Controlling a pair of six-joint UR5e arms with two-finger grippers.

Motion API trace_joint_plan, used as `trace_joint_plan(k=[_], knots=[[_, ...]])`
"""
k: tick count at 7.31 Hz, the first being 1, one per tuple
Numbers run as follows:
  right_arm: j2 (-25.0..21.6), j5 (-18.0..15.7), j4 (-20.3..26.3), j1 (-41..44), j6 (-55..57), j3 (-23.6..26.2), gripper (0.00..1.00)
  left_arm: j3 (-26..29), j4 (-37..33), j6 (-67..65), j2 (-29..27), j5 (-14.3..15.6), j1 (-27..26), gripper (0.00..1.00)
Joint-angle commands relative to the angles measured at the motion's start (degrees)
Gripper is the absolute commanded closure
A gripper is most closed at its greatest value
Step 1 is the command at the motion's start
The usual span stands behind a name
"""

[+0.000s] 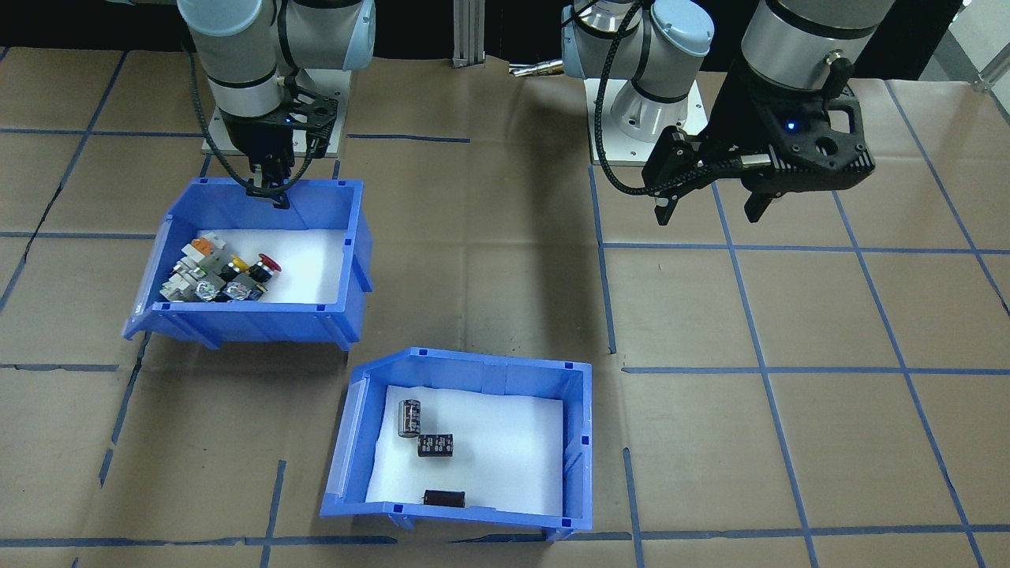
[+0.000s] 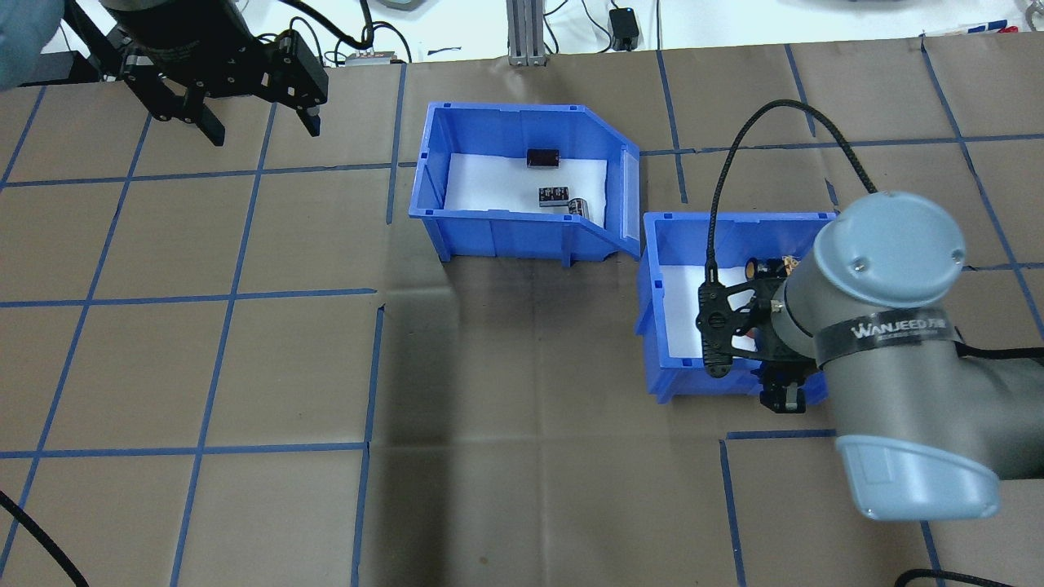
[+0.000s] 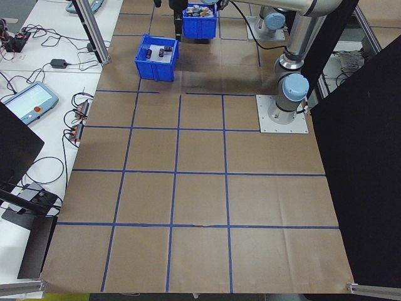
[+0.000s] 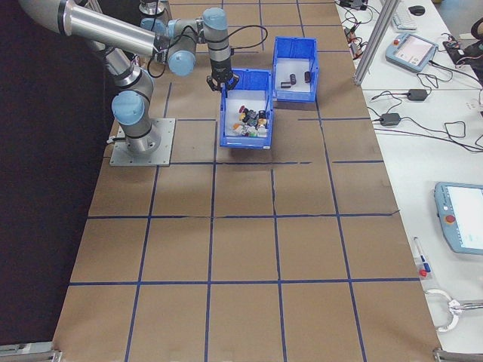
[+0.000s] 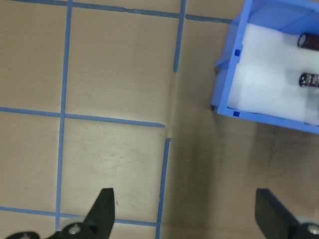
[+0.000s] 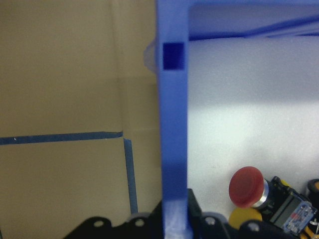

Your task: Place battery box in front

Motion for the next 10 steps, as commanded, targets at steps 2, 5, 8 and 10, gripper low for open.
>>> trace_joint_plan(k=[2, 5, 8, 10], knots=[[1.28, -0.86, -0.70, 11.65, 12.39, 0.47, 1.00, -0.57, -1.21, 13.66, 0.59, -0.01, -0.03, 0.00], [8.03, -3.41, -6.48, 25.25, 21.45, -1.45, 1.00, -0.67, -1.29, 14.58, 0.50, 0.26, -0.03, 0.00], [17.62, -4.64, -8.08, 33.04, 26.66, -7.70, 1.00, -0.67, -1.12, 14.58, 0.33, 0.26, -0.03, 0.00], [17.90, -4.73, -8.62, 33.04, 27.01, -7.35, 1.00, -0.76, -1.38, 14.58, 0.42, 0.35, -0.03, 0.00]])
